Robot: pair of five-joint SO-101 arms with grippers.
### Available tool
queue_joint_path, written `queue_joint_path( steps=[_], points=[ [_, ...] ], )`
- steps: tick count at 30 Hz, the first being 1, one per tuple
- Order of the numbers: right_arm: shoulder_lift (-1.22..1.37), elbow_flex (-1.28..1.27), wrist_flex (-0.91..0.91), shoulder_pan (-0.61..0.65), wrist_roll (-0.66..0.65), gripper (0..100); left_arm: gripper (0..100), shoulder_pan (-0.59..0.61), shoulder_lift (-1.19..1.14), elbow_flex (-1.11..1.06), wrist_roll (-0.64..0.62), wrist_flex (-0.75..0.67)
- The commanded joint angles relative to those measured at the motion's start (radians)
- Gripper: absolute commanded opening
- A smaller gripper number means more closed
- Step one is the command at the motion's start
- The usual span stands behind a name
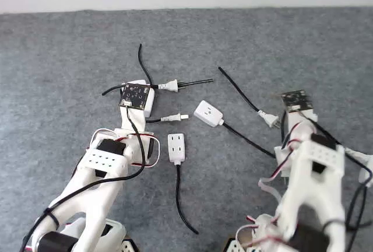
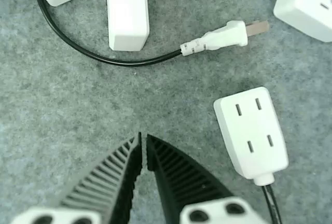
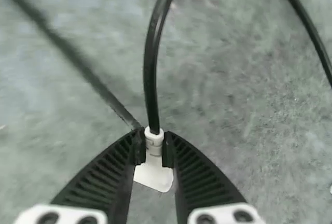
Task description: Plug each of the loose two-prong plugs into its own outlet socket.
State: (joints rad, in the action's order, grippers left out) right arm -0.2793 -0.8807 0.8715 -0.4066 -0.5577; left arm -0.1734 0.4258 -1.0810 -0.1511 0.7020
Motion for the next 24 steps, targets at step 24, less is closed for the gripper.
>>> queue_joint_path(
  steps=[24],
  points=[
    [-0.001, 0.153, -0.008, -0.012, -0.186, 13.3, 1, 0.006, 0.025, 0.004, 0.008, -0.017]
  ],
)
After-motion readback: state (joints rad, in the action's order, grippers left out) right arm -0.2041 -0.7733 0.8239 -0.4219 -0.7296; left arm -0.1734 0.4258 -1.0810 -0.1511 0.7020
